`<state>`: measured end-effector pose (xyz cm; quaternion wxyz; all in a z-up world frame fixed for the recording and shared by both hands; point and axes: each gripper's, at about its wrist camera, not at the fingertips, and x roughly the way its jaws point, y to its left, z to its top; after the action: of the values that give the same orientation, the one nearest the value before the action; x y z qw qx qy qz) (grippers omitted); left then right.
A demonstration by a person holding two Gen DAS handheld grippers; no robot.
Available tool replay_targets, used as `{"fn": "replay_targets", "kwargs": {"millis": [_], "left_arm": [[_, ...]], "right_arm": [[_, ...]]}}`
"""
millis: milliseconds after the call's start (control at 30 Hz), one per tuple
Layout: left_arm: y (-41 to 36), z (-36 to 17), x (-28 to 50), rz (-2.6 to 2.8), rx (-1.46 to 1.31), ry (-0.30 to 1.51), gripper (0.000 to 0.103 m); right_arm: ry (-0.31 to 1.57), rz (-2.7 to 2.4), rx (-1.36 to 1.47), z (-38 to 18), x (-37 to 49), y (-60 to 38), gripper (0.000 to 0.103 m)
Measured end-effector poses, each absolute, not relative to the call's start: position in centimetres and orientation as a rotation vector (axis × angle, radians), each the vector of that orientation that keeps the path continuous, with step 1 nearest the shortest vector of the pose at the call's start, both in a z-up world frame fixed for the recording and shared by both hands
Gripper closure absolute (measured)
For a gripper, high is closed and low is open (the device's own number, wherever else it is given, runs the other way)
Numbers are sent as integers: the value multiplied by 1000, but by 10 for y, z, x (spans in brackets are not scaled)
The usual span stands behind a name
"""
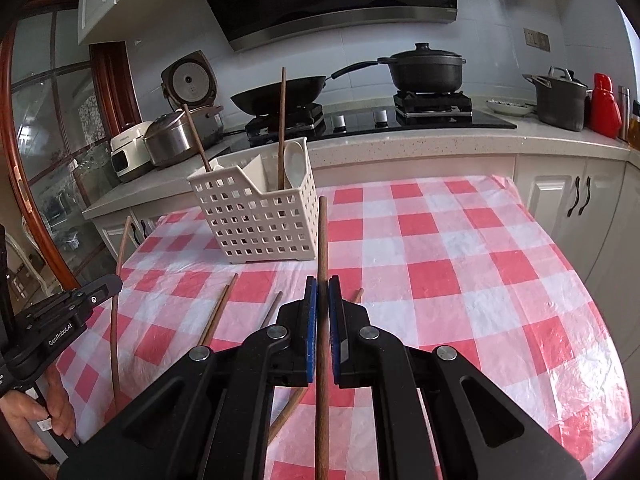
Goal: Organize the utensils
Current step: 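Lift both chopsticks upright and carry them toward the caddy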
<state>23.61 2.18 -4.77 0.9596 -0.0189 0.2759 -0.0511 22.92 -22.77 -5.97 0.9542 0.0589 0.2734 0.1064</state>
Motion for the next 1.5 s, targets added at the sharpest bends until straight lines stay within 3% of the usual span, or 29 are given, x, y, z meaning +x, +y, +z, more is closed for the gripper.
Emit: {"fn": "replay_targets", "kwargs": {"millis": [1500], "left_arm": [[30,1,185,-80,0,388,97]], "right_arm": [[373,255,49,-4,177,-213,97]]}}
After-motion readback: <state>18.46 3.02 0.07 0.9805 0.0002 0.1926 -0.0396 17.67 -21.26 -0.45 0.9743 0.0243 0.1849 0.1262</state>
